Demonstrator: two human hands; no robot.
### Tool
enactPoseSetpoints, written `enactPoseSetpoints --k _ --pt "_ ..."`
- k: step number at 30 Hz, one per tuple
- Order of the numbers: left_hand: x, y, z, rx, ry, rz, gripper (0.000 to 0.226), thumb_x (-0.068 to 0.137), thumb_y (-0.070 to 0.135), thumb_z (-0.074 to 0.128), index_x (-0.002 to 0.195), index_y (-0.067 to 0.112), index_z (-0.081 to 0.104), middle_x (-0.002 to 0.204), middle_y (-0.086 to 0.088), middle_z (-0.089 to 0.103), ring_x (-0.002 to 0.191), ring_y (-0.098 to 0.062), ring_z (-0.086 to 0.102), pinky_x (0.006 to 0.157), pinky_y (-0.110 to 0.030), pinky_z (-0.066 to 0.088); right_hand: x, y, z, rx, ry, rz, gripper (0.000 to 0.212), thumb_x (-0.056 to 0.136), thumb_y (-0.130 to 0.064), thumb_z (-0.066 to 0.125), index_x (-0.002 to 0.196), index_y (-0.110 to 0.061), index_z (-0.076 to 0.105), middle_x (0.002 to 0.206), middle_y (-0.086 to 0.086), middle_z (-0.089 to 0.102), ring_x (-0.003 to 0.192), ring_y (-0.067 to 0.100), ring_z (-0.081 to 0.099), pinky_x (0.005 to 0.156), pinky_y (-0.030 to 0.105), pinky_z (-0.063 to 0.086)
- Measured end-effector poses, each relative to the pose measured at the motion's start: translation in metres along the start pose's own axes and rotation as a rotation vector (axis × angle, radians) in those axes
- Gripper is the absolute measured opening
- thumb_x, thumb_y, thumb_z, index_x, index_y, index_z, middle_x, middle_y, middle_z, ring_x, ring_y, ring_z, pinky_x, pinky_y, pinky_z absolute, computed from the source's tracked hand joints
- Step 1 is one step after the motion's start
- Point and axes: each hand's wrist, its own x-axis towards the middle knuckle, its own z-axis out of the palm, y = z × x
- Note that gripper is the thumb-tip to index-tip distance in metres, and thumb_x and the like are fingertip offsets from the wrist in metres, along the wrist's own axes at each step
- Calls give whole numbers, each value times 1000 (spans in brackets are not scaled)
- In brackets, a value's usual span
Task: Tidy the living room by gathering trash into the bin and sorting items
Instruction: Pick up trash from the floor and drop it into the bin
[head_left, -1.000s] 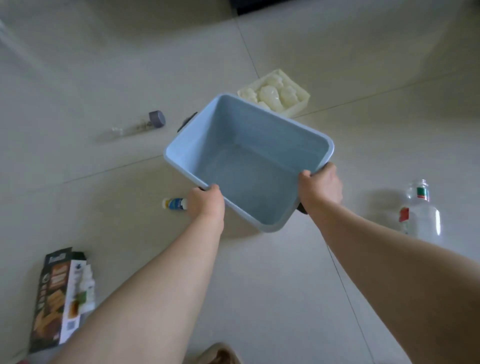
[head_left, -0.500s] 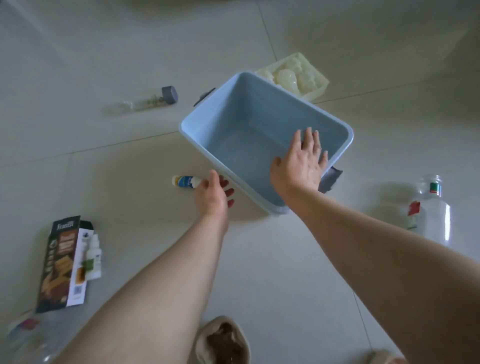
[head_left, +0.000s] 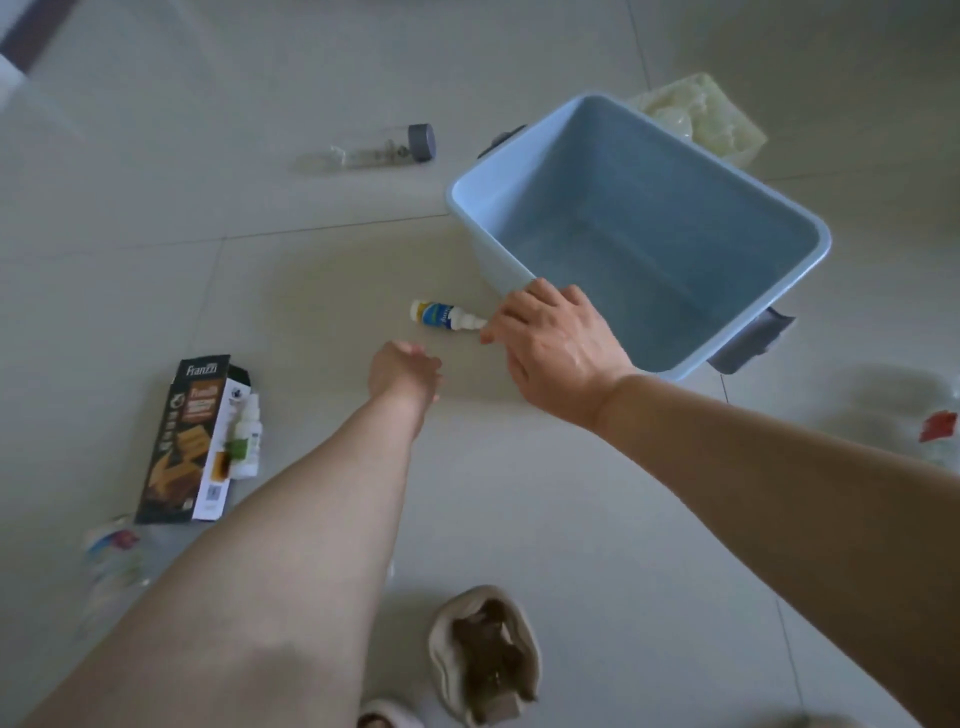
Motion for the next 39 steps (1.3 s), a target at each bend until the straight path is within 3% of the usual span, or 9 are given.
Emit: enactPoseSetpoints --k 3,8,14,21,26,32,35,37,39 --pt "17 -9 -22 41 86 -53 29 97 4 35 75 18 47 68 -2 57 41 -12 54 52 -22 37 -20 -18 16 8 -163 -131 25 63 -7 71 82 -23 71 75 -2 66 74 25 63 62 32 46" --pt "32 -33 -51 22 61 -126 29 98 5 36 76 20 48 69 0 58 55 -12 53 54 -22 40 -58 -52 47 114 -756 -141 28 96 -24 43 118 -30 59 119 -5 61 114 19 55 96 34 40" --pt "38 -45 -69 17 32 -172 31 98 5 37 73 19 49 69 1 57 57 -11 51 58 -23 41 -94 -83 77 170 -1107 -175 36 95 -46 46 126 -27 52 131 -3 54 125 18 47 104 36 32" --pt "46 -47 -74 66 25 -174 33 98 5 35 72 19 49 70 1 56 56 -12 51 56 -22 39 -97 -106 96 197 -1186 -186 40 87 -44 56 122 -24 56 124 1 58 117 24 53 96 36 40" --pt "48 -45 -68 98 14 -164 32 98 7 36 72 20 50 70 2 58 56 -12 51 57 -21 39 -98 -105 97 153 -1150 -251 27 93 -35 50 114 -19 57 115 6 62 108 28 58 87 38 45" --pt "49 -44 -60 80 37 -157 33 97 6 36 72 19 52 73 0 60 55 -12 52 54 -21 39 -62 -83 86 177 -992 -61 23 95 -32 45 112 -20 55 110 5 63 100 27 61 79 34 46" --pt "51 -36 -57 134 107 -27 34 92 2 38 68 19 54 77 -3 65 55 -15 55 49 -18 39 -36 -67 76 159 -873 51 19 96 -32 46 110 -23 55 103 0 64 94 23 61 76 32 47" --pt "55 -28 -58 143 172 61 33 86 -3 41 65 18 55 74 -4 67 66 -21 63 57 -22 50 -25 -55 67 112 -818 105 15 96 -29 49 109 -25 55 101 -2 63 91 21 61 74 31 48" --pt "62 -24 -60 100 211 113 33 82 -6 44 60 17 55 69 -5 65 80 -28 69 78 -38 59 -15 -43 56 98 -748 157 13 94 -26 50 105 -27 57 97 -2 64 87 21 61 70 30 48"
